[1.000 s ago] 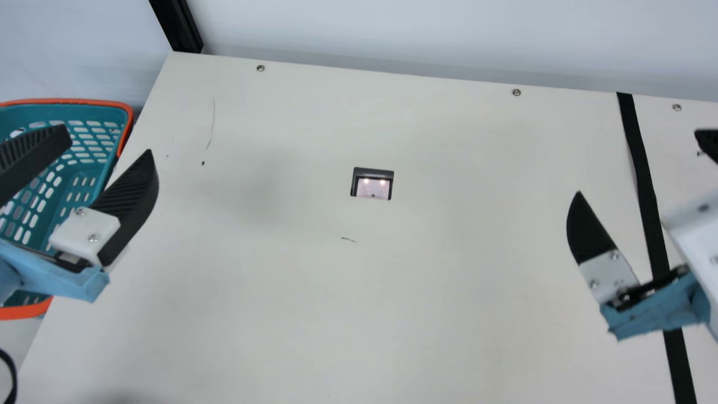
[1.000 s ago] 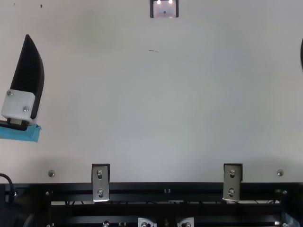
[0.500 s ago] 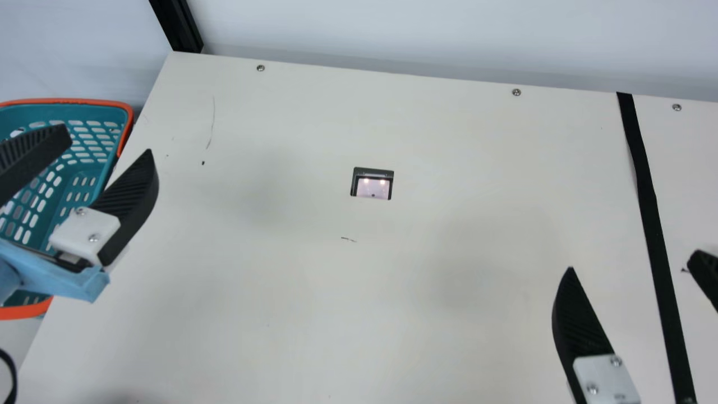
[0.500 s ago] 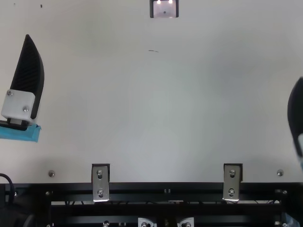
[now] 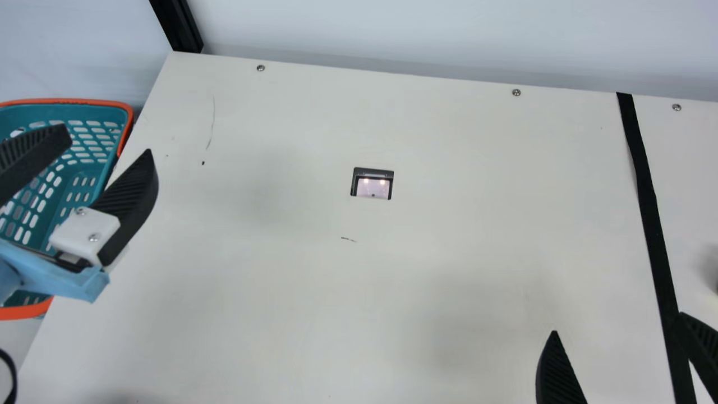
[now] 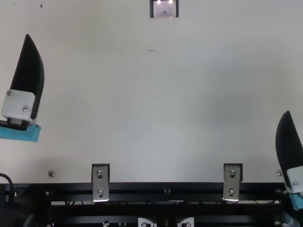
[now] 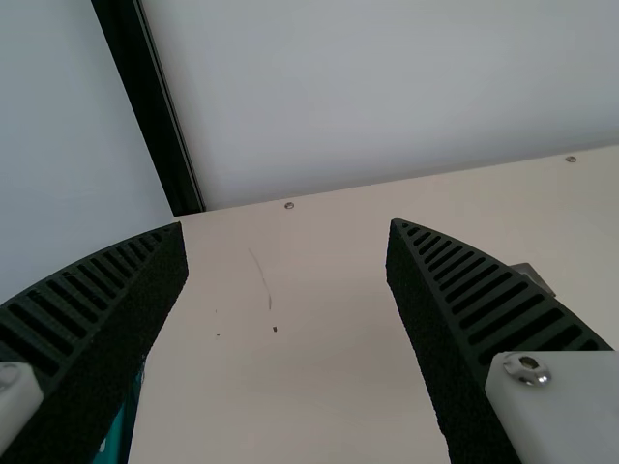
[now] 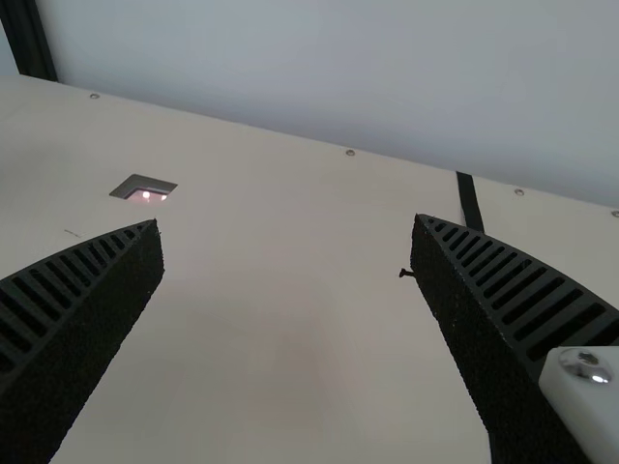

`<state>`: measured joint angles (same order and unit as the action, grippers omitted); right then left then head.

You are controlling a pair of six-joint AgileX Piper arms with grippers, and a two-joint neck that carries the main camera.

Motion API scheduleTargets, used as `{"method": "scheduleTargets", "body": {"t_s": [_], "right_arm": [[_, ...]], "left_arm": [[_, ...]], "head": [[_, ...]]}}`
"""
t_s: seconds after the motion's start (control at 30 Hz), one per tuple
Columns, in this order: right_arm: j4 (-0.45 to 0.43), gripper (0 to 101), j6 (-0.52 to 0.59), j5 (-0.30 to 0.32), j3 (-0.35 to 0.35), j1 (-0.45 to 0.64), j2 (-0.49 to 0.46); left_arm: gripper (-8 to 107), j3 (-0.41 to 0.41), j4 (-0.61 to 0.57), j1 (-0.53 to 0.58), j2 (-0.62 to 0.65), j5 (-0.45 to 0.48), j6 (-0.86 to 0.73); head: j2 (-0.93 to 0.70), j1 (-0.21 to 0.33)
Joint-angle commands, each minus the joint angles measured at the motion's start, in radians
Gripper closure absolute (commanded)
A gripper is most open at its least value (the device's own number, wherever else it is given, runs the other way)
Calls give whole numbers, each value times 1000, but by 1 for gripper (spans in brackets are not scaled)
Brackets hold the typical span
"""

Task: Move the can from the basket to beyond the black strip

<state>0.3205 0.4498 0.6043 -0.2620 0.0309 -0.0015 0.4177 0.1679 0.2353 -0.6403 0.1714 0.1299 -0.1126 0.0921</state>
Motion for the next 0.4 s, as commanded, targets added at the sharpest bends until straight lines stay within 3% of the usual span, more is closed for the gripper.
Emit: {"method": "scheduleTargets", "body": {"t_s": [0.0,0.37], "right_arm": [[0,0,0,0,0,0,0],[0,0,0,2,0,0,0]], "left_arm": [[9,0,0,0,0,0,0],[9,0,0,0,0,0,0]], "head": [[-15,30],[-15,30]]}}
